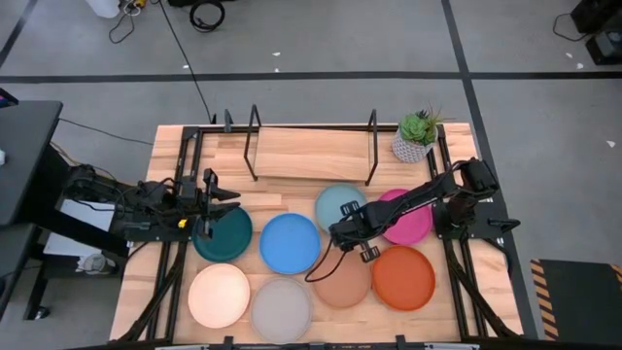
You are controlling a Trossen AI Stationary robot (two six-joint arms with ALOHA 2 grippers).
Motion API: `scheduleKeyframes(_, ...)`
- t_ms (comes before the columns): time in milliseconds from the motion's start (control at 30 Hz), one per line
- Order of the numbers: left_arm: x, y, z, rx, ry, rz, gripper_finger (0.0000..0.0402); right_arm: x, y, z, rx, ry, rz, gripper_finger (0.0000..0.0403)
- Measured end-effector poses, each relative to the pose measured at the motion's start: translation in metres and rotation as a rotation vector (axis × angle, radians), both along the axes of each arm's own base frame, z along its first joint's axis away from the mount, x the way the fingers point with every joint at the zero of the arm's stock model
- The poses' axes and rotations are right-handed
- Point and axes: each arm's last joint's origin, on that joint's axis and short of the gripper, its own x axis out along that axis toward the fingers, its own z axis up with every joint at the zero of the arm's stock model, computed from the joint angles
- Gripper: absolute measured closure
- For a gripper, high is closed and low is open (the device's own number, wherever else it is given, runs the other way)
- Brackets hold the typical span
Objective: Place and stack plates onto a shelf
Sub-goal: Put the light blue plate on the shelf
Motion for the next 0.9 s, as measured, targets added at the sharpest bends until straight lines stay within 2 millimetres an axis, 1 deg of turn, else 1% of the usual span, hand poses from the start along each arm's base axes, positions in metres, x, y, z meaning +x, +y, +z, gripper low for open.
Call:
scheduleKeyframes(200,0.000,0.000,0.000,0.000,0.000,0.000,0.0285,0.006,0.007,0.017,-0.003,-0.005,0.018,0.0391)
scheduleKeyframes(500,0.000,0.000,0.000,0.000,0.000,0.000,0.0285,0.017,0.009,0.037,0.005,-0.049,0.067,0.0391)
scheduleKeyframes(633,0.000,0.000,0.000,0.000,0.000,0.000,0.0285,0.021,0.000,0.039,0.004,-0.060,0.074,0.0391)
scheduleKeyframes(900,0.000,0.000,0.000,0.000,0.001,0.000,0.0285,0.027,-0.036,0.039,0.000,-0.069,-0.025,0.0391)
